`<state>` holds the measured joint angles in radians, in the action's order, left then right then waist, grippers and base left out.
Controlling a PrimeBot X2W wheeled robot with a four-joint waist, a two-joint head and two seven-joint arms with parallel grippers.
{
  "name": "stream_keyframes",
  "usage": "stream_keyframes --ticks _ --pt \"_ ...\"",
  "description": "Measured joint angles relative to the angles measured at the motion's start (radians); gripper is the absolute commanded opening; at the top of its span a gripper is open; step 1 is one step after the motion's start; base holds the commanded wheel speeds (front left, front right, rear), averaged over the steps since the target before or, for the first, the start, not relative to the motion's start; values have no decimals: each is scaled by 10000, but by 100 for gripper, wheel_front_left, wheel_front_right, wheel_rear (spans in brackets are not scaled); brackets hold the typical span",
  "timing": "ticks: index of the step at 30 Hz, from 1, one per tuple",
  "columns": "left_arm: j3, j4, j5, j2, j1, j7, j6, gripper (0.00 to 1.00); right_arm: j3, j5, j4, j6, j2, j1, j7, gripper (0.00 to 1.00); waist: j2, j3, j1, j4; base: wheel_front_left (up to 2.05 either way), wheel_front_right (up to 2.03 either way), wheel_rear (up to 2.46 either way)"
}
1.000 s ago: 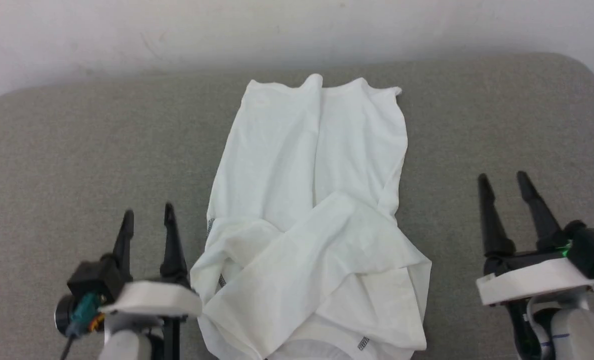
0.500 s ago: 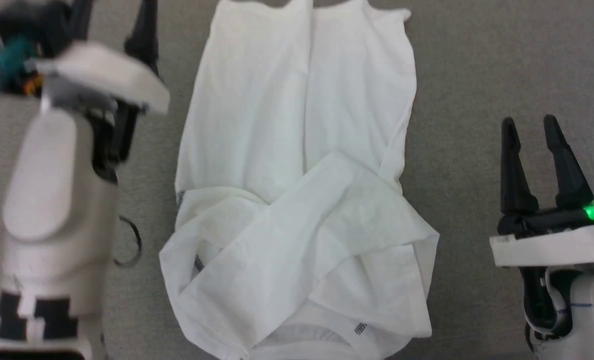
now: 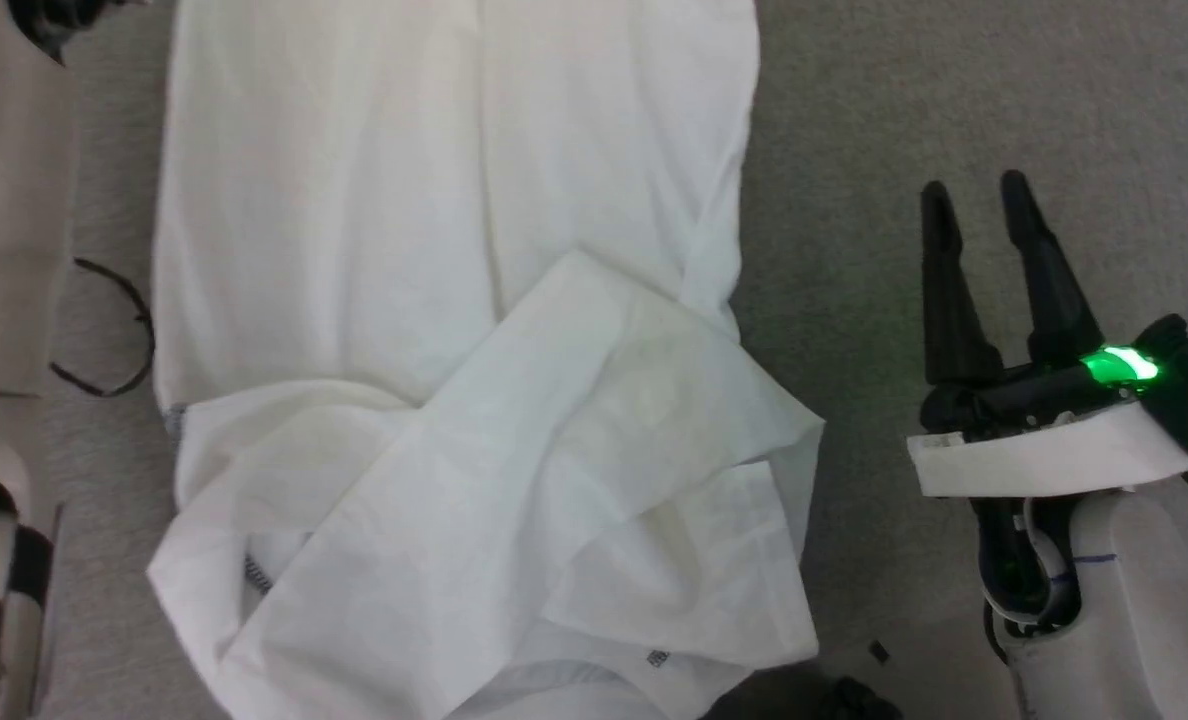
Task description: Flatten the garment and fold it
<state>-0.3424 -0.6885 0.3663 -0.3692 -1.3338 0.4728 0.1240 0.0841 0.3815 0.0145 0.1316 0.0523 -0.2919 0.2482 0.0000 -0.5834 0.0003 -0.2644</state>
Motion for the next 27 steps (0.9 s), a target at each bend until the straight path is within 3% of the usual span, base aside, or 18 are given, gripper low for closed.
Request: stream_keyframes --ticks 9,13,14,15,16,21,24,27 --pt "-1024 -1210 677 -1177 -625 2236 2 100 303 474 -52 0 4 -159 86 100 0 -887 -3 -1237 0 0 0" --pt "-1231 -1434 840 -1438 -1324 3831 2 100 263 514 42 0 8 -147 88 100 0 -1144 -7 -1642 0 0 0" --pt "-1210 -1457 955 -1434 -1480 4265 0 88 247 514 48 0 6 -145 88 100 0 -1195 -8 -1716 0 0 0" --pt "-1172 -1459 1078 -1450 -1592 4548 -6 53 234 514 48 0 8 -143 88 100 0 -1243 -8 -1768 0 0 0" --pt "-1137 -1444 1177 -1452 -1655 4778 -25 3 222 514 44 0 8 -143 88 100 0 -1290 -8 -1802 0 0 0" --pt "-1089 -1014 1373 -1361 -1528 5018 -213 0 221 522 38 0 8 -156 88 100 0 -1344 -4 -1749 0 0 0" --pt "-1053 -646 1388 -1367 -1089 4324 -293 0 155 443 8 0 6 -259 88 100 0 -1253 -2 -1597 0 0 0" --pt "-961 -316 1352 -1302 -396 2978 -564 0 36 408 -186 0 4 -644 88 100 0 -1086 0 -1397 0 0 0"
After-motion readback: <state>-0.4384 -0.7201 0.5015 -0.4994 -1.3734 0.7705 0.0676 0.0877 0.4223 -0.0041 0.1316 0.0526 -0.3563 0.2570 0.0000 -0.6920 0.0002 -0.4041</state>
